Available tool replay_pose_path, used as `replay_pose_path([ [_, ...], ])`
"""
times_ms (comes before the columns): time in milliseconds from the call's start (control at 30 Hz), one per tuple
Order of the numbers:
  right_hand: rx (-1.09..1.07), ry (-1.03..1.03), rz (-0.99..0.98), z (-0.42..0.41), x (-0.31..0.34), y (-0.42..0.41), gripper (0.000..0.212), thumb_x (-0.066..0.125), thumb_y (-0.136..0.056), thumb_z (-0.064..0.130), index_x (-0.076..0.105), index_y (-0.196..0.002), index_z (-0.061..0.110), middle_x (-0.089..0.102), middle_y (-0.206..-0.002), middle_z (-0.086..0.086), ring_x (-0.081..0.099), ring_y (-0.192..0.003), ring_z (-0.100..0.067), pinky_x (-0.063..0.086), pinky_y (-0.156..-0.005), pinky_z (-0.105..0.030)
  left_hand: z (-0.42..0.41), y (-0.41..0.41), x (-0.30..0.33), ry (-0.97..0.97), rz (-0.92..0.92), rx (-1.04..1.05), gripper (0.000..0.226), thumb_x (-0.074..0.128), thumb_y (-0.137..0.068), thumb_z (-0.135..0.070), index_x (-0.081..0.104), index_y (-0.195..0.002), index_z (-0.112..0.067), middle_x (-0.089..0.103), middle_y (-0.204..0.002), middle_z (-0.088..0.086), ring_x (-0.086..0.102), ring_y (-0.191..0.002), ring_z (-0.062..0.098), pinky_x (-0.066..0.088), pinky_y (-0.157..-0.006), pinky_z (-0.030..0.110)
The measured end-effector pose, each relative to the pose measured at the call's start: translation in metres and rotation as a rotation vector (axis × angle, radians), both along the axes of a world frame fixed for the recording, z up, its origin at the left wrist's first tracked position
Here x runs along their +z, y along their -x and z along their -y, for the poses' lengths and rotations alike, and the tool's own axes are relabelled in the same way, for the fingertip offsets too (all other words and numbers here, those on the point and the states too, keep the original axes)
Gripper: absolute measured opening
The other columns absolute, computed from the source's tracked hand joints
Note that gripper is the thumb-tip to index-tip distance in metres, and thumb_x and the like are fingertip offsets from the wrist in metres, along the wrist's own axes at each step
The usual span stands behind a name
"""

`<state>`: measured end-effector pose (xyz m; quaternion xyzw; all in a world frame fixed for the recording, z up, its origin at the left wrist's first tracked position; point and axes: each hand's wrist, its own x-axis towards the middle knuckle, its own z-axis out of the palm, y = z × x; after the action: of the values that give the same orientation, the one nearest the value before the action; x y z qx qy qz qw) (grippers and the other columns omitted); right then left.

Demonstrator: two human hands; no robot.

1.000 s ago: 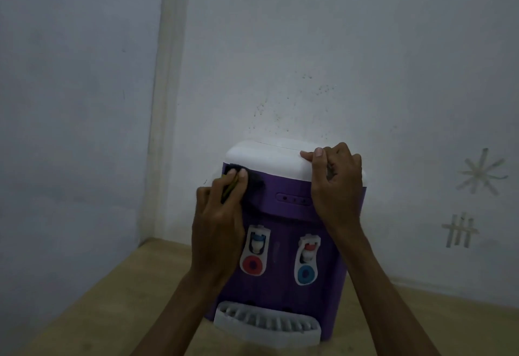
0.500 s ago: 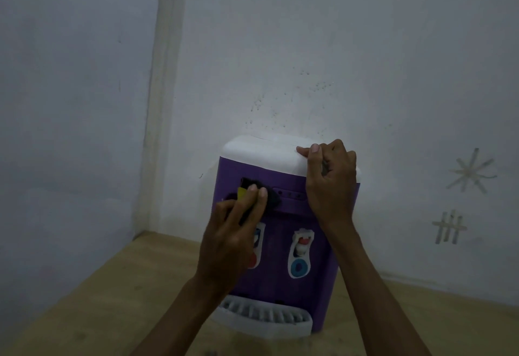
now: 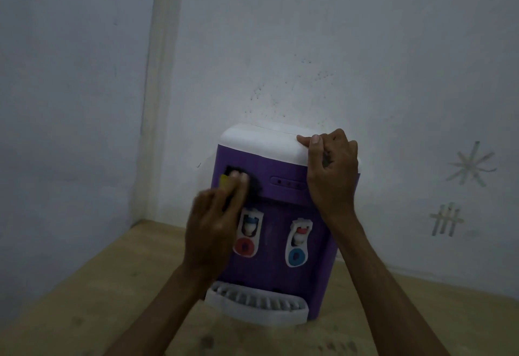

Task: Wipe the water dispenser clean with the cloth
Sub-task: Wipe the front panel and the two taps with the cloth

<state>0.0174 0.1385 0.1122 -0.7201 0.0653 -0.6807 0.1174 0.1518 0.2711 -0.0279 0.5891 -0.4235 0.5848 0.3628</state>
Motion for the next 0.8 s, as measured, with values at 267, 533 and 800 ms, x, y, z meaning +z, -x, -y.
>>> replay_pose_path([
  [267,-0.023,-0.035,0.022,-0.002,0.0,-0.006,0.036,0.044,-0.107,0.028,0.079,-0.103,0.019,0.057,-0.09,0.01,0.045,-0.088,-0.013,0.045,-0.074,-0.034,0.004,0.014,0.01,-0.016,0.011,-0.005,0.05,0.06,-0.099,-0.008,0.049,-0.146,0.003,0.058,-0.143,0.022,0.052,-0.105,0.031,0.055,-0.092,0.041],
  [533,-0.008,-0.031,0.005,-0.002,0.0,-0.002,0.034,0.046,-0.106,0.026,0.079,-0.106,0.018,0.055,-0.092,0.014,0.042,-0.088,-0.006,0.042,-0.075,-0.024,-0.012,-0.013,0.01,0.045,-0.095,0.001,0.054,0.062,-0.098,0.003,0.047,-0.149,-0.001,0.053,-0.15,0.015,0.055,-0.099,0.034,0.053,-0.085,0.041],
  [800,-0.002,-0.032,0.026,-0.003,-0.001,-0.003,0.033,0.047,-0.106,0.024,0.079,-0.104,0.019,0.057,-0.092,0.013,0.043,-0.089,-0.009,0.047,-0.074,-0.037,-0.014,0.014,0.051,0.027,-0.188,-0.045,0.045,0.055,-0.099,-0.003,0.054,-0.143,0.004,0.065,-0.126,0.017,0.053,-0.099,0.032,0.06,-0.08,0.042],
])
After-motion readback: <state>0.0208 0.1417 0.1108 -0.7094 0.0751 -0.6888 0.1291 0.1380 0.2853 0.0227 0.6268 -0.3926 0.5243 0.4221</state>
